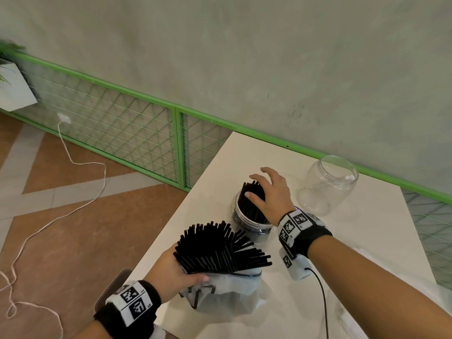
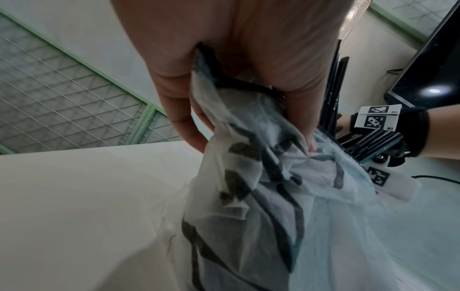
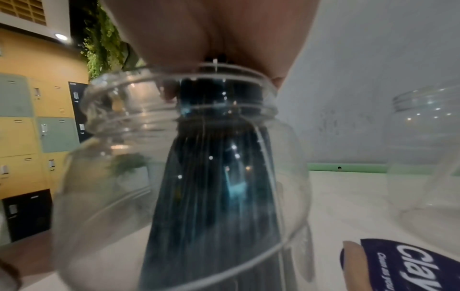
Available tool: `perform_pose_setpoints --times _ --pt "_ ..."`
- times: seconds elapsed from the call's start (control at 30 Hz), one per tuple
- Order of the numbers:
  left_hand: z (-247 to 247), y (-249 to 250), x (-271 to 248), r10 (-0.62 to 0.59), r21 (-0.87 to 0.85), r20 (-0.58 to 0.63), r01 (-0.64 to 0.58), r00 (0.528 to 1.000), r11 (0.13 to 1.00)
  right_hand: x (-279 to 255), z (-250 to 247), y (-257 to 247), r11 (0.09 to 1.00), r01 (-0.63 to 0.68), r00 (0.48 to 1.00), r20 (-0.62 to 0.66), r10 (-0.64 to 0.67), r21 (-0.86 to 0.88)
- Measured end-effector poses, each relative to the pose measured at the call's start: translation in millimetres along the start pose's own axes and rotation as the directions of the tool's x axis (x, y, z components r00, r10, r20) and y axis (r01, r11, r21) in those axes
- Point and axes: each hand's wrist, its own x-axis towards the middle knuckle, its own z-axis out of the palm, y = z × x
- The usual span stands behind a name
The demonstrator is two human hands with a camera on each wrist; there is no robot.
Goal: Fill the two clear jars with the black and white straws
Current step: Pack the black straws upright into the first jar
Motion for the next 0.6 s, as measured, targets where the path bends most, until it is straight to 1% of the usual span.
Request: perform_pose_setpoints --times 0.1,0.13,0.17,0.2,0.27,0.3,0.4,0.5,0.53,0.6 --pt "-0.2 0.2 -0.3 -0.011 -0.004 -0.007 0.011 1.000 1.000 -2.5 -7.3 1.0 0.999 0.015 0.999 -0.031 -0.013 0.050" --pt "-0.1 0.3 -0.3 -0.011 -0.003 -0.007 0.011 1.000 1.000 -4.3 -9.4 1.8 0.998 0.011 1.000 -0.024 -0.009 0.067" --pt "-0.2 0.6 -0.6 -0.009 -0.001 -0.005 0.009 1.000 1.000 -6.7 -10.5 3.3 0.998 0.004 1.000 0.012 -0.005 0.058" --pt "-0.5 0.9 -0.8 -0.006 0.000 -0.002 0.006 1.000 1.000 -9.3 -11.8 4.4 1.000 0.003 0.997 0.071 -0.004 0.014" --pt "-0.5 2.1 -1.1 -0.003 -0.009 0.000 0.003 1.000 1.000 -13.3 -11.3 6.9 0.992 0.042 0.986 0.165 -0.022 -0.118" --pt "-0.6 3.0 -1.4 -0.001 -0.013 0.001 0.001 1.000 1.000 -13.8 -10.3 7.4 0.986 0.059 0.984 0.176 -0.030 -0.156" --pt "-0.2 5.6 -2.2 0.003 -0.002 0.000 -0.003 1.000 1.000 -6.4 -8.9 3.1 0.977 0.096 0.987 0.147 -0.068 -0.192" --pt "-0.5 5.4 -3.3 -0.006 -0.020 0.000 0.006 1.000 1.000 7.7 -6.9 -3.1 0.957 0.172 0.967 0.227 -0.118 -0.232" --pt "-0.6 5.1 -3.6 -0.010 -0.021 0.001 0.010 1.000 1.000 11.4 -6.2 -4.5 0.959 0.174 0.961 0.253 -0.115 -0.223" --pt "-0.5 5.3 -4.2 -0.016 -0.021 -0.003 0.016 1.000 1.000 16.4 -4.1 -3.6 0.972 0.160 0.961 0.251 -0.114 -0.169"
